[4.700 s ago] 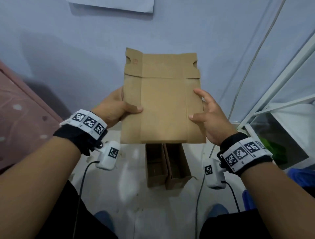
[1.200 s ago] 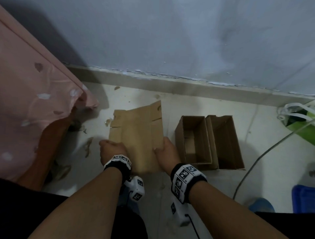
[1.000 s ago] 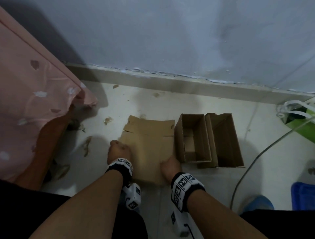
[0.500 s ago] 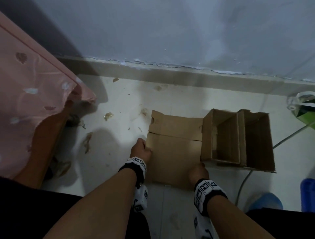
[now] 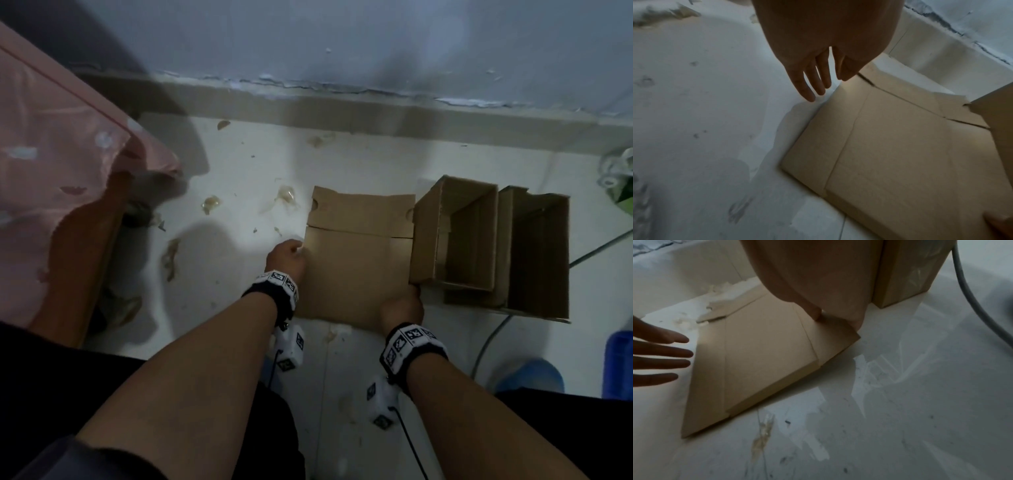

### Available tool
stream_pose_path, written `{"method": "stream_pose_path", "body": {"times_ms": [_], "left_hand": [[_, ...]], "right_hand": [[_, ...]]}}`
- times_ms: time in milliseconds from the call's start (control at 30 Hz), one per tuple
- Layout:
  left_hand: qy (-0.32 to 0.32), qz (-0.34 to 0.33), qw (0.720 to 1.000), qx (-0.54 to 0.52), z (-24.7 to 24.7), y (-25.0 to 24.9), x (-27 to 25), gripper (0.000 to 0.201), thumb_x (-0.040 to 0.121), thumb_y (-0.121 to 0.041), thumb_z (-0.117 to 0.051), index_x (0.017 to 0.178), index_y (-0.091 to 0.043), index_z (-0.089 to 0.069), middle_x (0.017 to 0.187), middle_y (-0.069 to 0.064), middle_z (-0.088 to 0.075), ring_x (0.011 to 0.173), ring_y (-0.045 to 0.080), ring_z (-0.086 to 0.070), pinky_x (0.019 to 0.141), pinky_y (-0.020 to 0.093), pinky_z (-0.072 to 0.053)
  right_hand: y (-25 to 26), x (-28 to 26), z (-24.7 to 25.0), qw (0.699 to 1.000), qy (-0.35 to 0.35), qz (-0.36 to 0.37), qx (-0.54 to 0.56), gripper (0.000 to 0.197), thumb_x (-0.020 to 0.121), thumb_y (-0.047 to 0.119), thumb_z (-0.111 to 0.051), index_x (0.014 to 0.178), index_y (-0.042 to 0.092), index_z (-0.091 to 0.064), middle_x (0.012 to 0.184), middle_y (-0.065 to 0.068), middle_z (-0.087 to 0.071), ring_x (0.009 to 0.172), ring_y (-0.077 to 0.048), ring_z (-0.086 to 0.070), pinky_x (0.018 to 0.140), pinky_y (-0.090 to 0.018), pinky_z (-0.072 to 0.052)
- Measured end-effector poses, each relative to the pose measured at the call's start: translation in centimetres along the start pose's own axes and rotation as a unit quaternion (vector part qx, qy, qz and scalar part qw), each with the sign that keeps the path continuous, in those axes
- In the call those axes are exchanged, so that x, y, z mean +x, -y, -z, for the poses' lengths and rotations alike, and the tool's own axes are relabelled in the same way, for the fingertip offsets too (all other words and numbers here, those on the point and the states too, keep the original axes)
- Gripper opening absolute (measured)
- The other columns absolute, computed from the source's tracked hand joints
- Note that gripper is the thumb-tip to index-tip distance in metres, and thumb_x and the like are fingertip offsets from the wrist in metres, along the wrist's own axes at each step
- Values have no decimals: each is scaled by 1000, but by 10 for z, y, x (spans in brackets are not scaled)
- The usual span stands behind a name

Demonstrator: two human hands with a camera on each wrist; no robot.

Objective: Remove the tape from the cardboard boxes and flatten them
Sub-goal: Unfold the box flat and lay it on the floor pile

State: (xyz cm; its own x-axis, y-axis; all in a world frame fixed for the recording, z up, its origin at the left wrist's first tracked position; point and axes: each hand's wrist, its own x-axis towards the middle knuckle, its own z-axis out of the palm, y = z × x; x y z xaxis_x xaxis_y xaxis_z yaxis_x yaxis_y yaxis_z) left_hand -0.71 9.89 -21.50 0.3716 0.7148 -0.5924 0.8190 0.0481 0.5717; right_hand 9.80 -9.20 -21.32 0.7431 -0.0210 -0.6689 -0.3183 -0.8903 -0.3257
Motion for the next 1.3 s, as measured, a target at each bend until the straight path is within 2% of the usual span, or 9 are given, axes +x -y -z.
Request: {"method": "stream_pose_path", "body": {"times_ms": [233, 533, 633, 733, 800, 900, 967, 1067, 1300], "left_hand": [[-15, -43, 995, 90, 5, -28, 23, 61, 98, -14, -49, 156, -22, -32, 166, 11, -16, 151, 33, -19, 119, 40, -23], [16, -41, 961, 272, -1, -47, 80, 75, 98, -9, -41, 159, -37, -8, 168, 2, 12, 155, 28, 6, 119, 57, -18], [37, -44, 956, 287, -2, -47, 92, 69, 98, -8, -38, 159, -33, -16, 168, 11, 0, 153, 37, -5, 119, 58, -20], [19, -54, 948, 313, 0, -56, 95, 61, 95, -7, -43, 152, -21, -29, 154, 21, -27, 136, 46, -33, 108, 57, -37], [10, -36, 943, 331, 1, -58, 95, 57, 98, -11, -43, 153, -14, -28, 149, 22, -32, 131, 46, -38, 104, 55, -41], [0, -53, 934, 354, 4, -56, 96, 46, 98, -11, -43, 143, -6, -37, 141, 24, -39, 126, 44, -43, 99, 53, -44], [-5, -60, 932, 356, 7, -58, 98, 43, 98, -10, -44, 140, -3, -38, 138, 25, -43, 125, 45, -45, 97, 52, -44], [-16, -53, 934, 353, 9, -60, 97, 45, 99, -13, -48, 140, 3, -37, 138, 26, -45, 126, 46, -47, 98, 50, -42], [25, -4, 952, 305, 23, -60, 113, 19, 95, -8, -55, 107, 3, -65, 127, 18, -63, 109, 32, -62, 95, 37, -50]], "right_hand": [[-2, 12, -3, 997, -33, 26, 65, 45, 98, 3, -43, 143, 5, -45, 133, -21, -60, 117, -41, -59, 94, -39, -47], [-27, -1, 4, 989, 22, 109, -94, 48, 99, 12, -43, 147, 11, -39, 133, -16, -55, 119, -33, -55, 96, -38, -49], [-28, -4, 12, 966, -8, 85, -245, 28, 99, 19, -44, 123, 9, -54, 119, -10, -65, 109, -27, -62, 81, -30, -48], [-33, -2, 10, 935, 104, 149, -306, 34, 102, 17, -43, 70, 12, -54, 91, -6, -68, 91, -24, -65, 79, -27, -51], [-34, -4, 7, 906, 191, 193, -325, 42, 103, 18, -44, 60, 13, -44, 80, -6, -62, 81, -20, -56, 75, -27, -51], [-38, -10, -2, 881, 246, 254, -316, 29, 101, 20, -47, 82, 5, -64, 104, -13, -71, 90, -26, -64, 70, -25, -39], [-39, -16, -5, 872, 263, 278, -304, 27, 100, 19, -48, 110, 9, -71, 121, -12, -70, 108, -30, -65, 80, -27, -46], [-38, -21, -8, 848, 290, 325, -301, 48, 98, 18, -52, 146, 25, -54, 142, -9, -60, 126, -31, -58, 101, -31, -45], [-37, -26, -26, 785, 348, 365, -359, 63, 95, 12, -57, 152, 33, -42, 148, -11, -45, 132, -33, -50, 109, -35, -43]]}}
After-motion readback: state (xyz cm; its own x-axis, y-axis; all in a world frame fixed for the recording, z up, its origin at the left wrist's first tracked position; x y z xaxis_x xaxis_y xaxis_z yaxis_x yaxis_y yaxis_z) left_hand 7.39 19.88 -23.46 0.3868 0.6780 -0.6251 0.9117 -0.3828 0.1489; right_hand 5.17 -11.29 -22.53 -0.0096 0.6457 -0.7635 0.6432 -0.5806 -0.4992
